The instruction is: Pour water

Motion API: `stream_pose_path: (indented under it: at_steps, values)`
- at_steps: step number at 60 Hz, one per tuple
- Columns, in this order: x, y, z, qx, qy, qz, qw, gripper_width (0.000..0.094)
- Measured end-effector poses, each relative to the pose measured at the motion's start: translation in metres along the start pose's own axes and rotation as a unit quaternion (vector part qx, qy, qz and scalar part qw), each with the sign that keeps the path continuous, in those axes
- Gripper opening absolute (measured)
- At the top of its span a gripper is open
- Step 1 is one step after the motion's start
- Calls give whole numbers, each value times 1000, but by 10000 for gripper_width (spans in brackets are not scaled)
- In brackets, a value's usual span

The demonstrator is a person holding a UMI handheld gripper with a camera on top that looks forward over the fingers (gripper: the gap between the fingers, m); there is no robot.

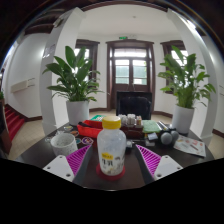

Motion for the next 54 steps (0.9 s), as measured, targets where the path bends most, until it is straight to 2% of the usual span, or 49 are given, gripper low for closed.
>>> stream_pose_path:
  at_steps: [10,21,28,43,54]
  values:
    - [-80,10,0,35,14,-36,999,866]
    - [-151,12,15,74,5,-66,995,867]
    - [-187,3,28,88,-17,-84,992,853]
    - [-238,-8,50,85,-48,-106,990,851]
    - [-259,-14,57,75,-55,-133,987,850]
Point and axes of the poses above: the point between the fingertips, and its own axes, seen from behind it with the camera up: y to the left, z up, x forward, the way the camera looks, the point moved 10 cm from there along -x, backward, against the way the camera looks, and after that the axes turned 7 degrees about z, right-handed, at the moved point
